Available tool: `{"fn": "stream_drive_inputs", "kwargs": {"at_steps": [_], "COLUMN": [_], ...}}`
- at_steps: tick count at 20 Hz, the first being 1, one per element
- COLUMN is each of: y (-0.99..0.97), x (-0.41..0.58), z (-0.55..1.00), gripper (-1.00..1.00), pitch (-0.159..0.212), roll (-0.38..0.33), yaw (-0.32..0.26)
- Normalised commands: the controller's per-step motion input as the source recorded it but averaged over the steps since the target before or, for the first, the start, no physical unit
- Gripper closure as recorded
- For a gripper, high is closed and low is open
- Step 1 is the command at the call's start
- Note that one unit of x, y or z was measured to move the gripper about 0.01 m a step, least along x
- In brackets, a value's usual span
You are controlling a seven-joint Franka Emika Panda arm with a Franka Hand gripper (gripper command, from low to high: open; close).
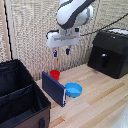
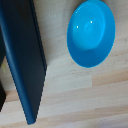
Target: Discover the targeted book and set your gripper to the appropriate amplitude. Smoothly guide your gripper in the direction of the book and snatch it firmly. Search for the back section of the caddy. Move the held book towards the back section and lightly deposit it inside.
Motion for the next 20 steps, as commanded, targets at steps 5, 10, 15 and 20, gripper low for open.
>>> {"fn": "stream_drive_inputs", "kwargs": {"at_steps": [5,10,15,20], "y": [0.82,0.76,0.50,0.14], "x": [0.000,0.000,0.001,0.006], "z": [-0.09,-0.12,-0.34,-0.42], "gripper": [-1.00,-1.00,-1.00,-1.00], "pitch": [0.000,0.000,0.000,0.007], "roll": [-0.054,-0.057,-0.100,-0.099], "yaw": [0.024,0.041,0.090,0.124]}}
